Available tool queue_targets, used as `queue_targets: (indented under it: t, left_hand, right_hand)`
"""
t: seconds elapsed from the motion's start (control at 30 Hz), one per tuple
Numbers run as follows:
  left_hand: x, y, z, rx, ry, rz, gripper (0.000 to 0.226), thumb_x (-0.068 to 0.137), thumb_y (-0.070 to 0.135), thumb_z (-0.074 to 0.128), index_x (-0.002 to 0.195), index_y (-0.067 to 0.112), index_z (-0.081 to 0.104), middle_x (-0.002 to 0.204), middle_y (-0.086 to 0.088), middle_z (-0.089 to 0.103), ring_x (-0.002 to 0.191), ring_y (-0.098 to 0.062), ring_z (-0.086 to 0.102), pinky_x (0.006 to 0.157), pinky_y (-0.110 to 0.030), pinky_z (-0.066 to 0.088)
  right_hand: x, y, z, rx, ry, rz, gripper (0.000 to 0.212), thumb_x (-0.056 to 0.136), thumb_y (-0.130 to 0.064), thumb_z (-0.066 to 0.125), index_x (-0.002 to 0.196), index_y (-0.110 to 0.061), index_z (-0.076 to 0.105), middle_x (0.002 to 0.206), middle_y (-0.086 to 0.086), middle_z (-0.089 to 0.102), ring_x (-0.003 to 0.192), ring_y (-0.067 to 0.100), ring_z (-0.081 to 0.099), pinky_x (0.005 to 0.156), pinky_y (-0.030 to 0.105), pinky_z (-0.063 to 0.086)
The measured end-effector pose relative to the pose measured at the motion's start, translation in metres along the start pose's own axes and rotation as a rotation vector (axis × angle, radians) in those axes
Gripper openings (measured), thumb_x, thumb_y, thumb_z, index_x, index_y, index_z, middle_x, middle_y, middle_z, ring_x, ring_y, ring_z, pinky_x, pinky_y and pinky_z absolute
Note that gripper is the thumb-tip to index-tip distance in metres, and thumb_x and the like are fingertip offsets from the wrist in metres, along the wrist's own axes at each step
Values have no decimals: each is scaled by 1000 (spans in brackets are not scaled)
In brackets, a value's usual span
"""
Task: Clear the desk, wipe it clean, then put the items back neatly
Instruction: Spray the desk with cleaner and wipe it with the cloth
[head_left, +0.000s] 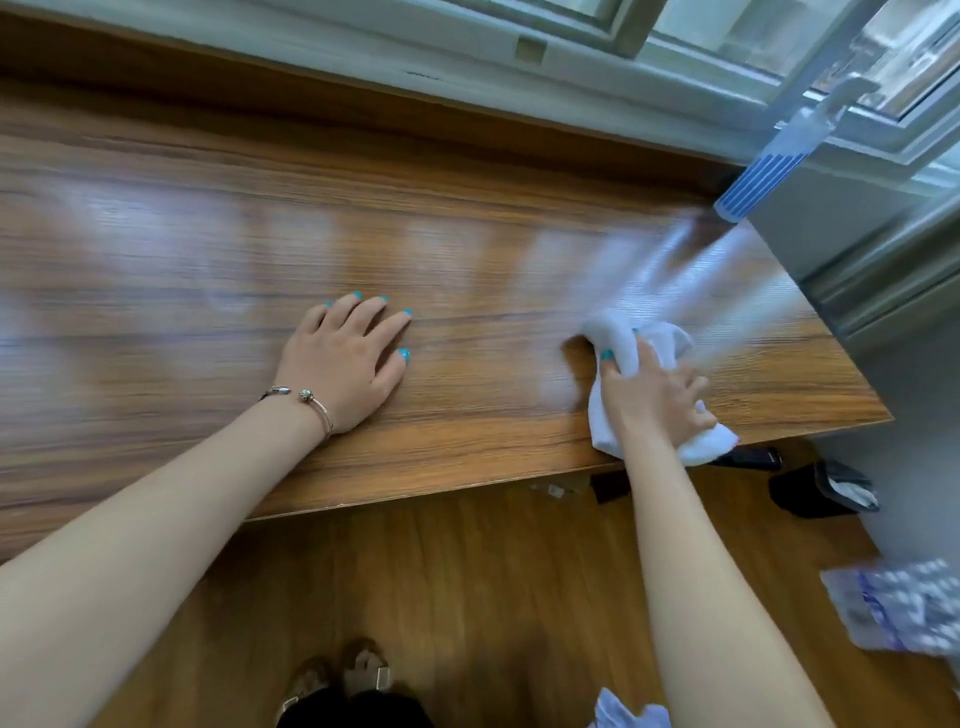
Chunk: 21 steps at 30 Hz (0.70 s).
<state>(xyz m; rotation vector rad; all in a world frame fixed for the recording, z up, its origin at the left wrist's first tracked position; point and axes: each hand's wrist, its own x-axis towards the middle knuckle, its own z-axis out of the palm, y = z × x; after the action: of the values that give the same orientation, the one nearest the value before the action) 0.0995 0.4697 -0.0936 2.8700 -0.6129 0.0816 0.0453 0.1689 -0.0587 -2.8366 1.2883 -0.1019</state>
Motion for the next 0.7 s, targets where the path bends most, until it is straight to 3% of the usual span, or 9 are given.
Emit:
queue_targets:
  t: [0.13, 0.23, 0.27, 0.4, 0.47, 0.57, 0.7]
  left_hand:
    - [0, 0, 0, -62, 99, -45, 59, 85, 47, 27, 127, 23, 60, 131, -5, 58, 126, -27, 46, 102, -39, 32]
    - [2, 8, 0, -108, 162, -67, 54, 82, 39, 32, 117, 18, 66, 120, -6, 63, 117, -27, 53, 96, -35, 32]
    - [2, 10, 0, -120, 162, -63, 53, 81, 38, 32, 116, 17, 67, 119, -6, 63, 116, -27, 53, 96, -35, 32]
    - [3, -6, -4, -301, 100, -74, 49, 79, 37, 42, 116, 19, 68, 124, -4, 60, 122, -27, 50, 103, -40, 34]
    - [0, -27, -12, -393, 66, -43, 44, 77, 33, 47, 111, 18, 71, 122, -6, 61, 120, -29, 52, 103, -43, 40]
    - [-15, -69, -24, -248, 51, -3, 50, 79, 45, 38, 114, 26, 69, 126, -2, 59, 121, -27, 50, 100, -43, 42]
    - [-40, -118, -38, -124, 0, 69, 63, 83, 55, 21, 128, 31, 59, 134, 3, 54, 126, -22, 45, 102, -39, 34]
  right_hand:
    - [-88, -68, 8, 33, -38, -365, 55, 87, -62, 47, 140, -54, 33, 142, 9, 33, 129, 30, 33, 101, 52, 26]
    - [-77, -52, 5, 32, -78, -580, 54, 88, -64, 45, 139, -57, 29, 136, 4, 37, 124, 30, 35, 98, 52, 29]
    - [-56, -32, 4, 20, -67, -517, 53, 88, -66, 43, 138, -58, 29, 136, 4, 38, 125, 31, 36, 98, 52, 30]
    - [13, 36, 0, 9, -29, 25, 52, 89, -67, 39, 138, -48, 40, 136, 17, 40, 125, 34, 35, 99, 55, 30]
    - [3, 26, 1, -26, -4, 100, 53, 91, -65, 41, 140, -45, 41, 136, 20, 39, 125, 36, 35, 99, 56, 30]
    - [-45, -29, 2, 0, 26, 58, 52, 92, -62, 42, 141, -44, 41, 137, 21, 39, 126, 34, 34, 99, 55, 29]
    - [-155, -130, 8, 12, -3, -246, 55, 87, -62, 49, 140, -50, 38, 140, 14, 36, 127, 32, 35, 98, 50, 28]
